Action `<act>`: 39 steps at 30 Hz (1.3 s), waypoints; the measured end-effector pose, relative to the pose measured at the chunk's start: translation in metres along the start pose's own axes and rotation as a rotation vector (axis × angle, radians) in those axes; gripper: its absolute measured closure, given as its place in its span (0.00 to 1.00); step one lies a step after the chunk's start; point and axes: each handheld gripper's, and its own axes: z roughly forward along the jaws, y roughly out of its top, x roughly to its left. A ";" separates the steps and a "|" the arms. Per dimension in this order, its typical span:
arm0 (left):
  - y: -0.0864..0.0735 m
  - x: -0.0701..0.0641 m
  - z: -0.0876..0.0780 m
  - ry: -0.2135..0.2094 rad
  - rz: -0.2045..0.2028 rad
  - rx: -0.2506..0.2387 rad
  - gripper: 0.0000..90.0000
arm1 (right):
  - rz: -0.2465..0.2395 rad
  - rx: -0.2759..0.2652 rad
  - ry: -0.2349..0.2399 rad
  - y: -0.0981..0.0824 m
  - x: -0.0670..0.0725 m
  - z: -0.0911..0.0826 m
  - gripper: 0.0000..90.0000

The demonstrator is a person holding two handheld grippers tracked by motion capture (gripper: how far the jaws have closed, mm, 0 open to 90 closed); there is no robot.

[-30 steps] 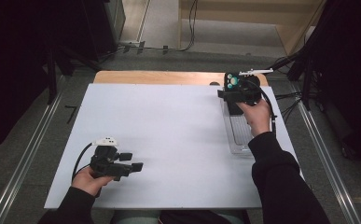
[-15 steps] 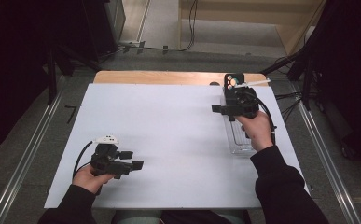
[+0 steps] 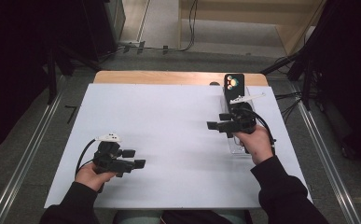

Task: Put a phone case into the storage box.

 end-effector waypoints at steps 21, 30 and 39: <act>0.000 -0.004 0.003 -0.024 0.014 0.015 0.32 | -0.121 0.037 0.032 -0.052 0.029 -0.010 0.25; -0.003 -0.008 0.003 -0.031 0.031 0.024 0.32 | -0.129 0.032 0.041 -0.071 0.028 -0.015 0.25; -0.007 -0.010 0.000 -0.039 0.036 0.026 0.31 | -0.142 0.042 0.023 -0.091 0.024 -0.024 0.24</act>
